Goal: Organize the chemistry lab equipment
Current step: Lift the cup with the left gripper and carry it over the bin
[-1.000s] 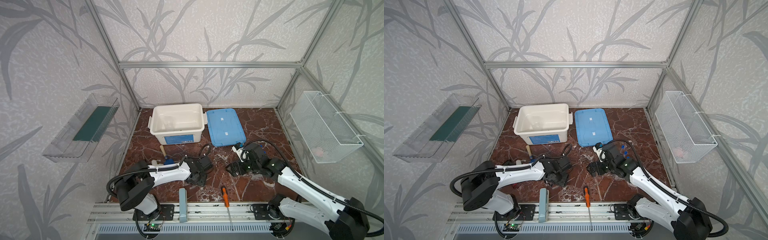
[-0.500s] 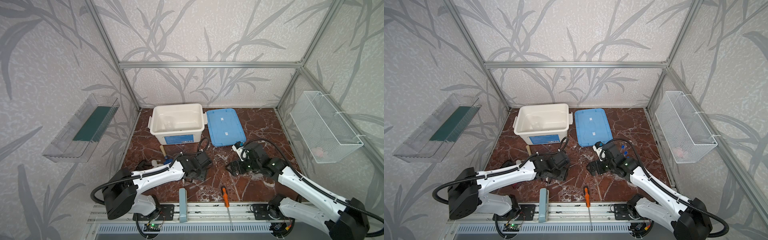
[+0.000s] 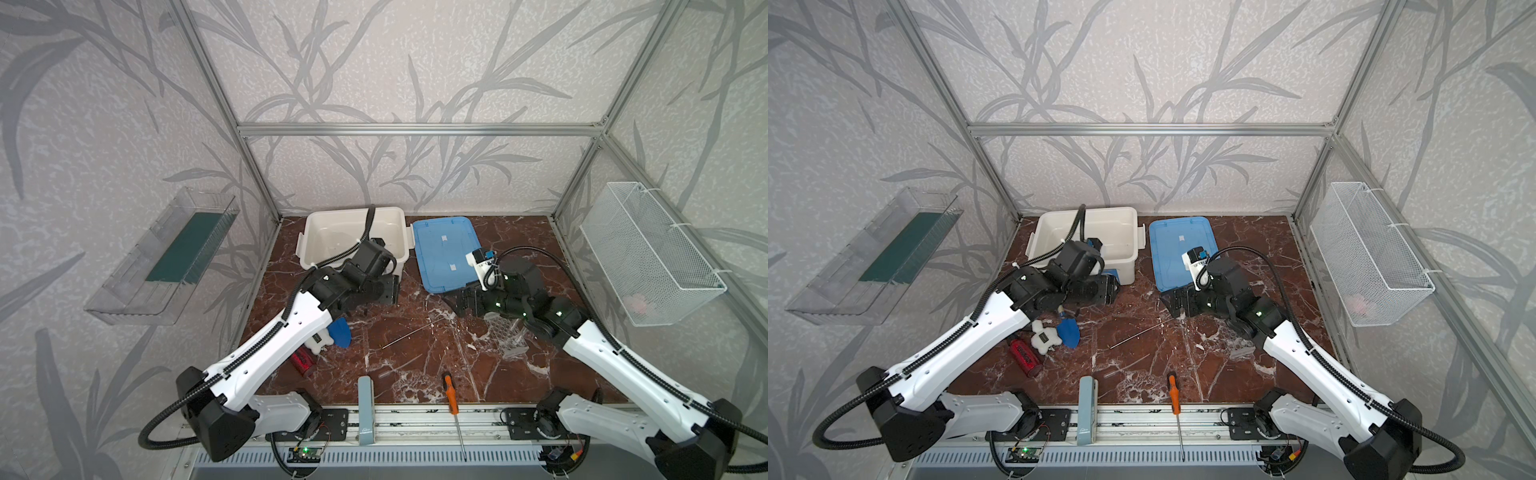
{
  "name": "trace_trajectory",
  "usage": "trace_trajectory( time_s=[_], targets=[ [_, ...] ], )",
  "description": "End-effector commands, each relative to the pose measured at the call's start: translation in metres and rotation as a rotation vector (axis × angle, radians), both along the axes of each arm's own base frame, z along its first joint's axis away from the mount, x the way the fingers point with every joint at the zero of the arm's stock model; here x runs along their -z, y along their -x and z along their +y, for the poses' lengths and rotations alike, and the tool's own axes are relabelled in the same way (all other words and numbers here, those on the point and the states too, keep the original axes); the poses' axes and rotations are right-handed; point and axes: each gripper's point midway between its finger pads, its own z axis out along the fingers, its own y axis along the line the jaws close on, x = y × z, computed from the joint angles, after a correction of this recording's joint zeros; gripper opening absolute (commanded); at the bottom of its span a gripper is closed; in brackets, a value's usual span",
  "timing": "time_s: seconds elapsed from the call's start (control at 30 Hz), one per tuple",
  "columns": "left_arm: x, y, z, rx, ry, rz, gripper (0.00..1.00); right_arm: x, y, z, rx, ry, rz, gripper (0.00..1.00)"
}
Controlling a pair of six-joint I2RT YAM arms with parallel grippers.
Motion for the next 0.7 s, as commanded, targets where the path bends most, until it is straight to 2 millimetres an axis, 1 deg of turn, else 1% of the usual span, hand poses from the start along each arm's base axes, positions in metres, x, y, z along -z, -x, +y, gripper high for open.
trace_trajectory(
  time_s=[0.0,0.07,0.1,0.13,0.23,0.3,0.4,0.53,0.67],
  targets=[
    [-0.011,-0.022,0.014,0.006,-0.049,0.03,0.45,-0.033,-0.025,0.016,0.033,-0.095,-0.051,0.99],
    [-0.018,-0.045,0.015,-0.004,-0.056,0.029,0.43,-0.044,-0.035,0.027,0.024,-0.133,-0.059,0.99],
    [-0.018,-0.059,0.013,-0.008,-0.051,0.04,0.43,-0.05,-0.04,0.032,0.02,-0.144,-0.062,0.99],
    [-0.01,-0.071,0.012,-0.011,-0.052,0.07,0.43,-0.052,-0.045,0.037,0.016,-0.147,-0.056,0.99],
    [-0.001,-0.107,0.009,-0.023,-0.075,0.09,0.43,-0.058,-0.058,0.05,0.002,-0.163,-0.053,0.99],
    [0.01,-0.129,0.007,-0.032,-0.082,0.111,0.43,-0.059,-0.065,0.055,0.008,-0.173,-0.059,0.99],
    [0.031,-0.158,0.007,-0.059,-0.101,0.136,0.43,-0.054,-0.076,0.06,0.017,-0.173,-0.048,0.99],
    [0.062,-0.187,0.0,-0.065,-0.094,0.179,0.43,-0.049,-0.086,0.067,0.027,-0.185,-0.04,0.99],
    [0.092,-0.204,0.001,-0.093,-0.093,0.224,0.41,-0.043,-0.091,0.071,0.029,-0.19,-0.032,0.99]
  ],
)
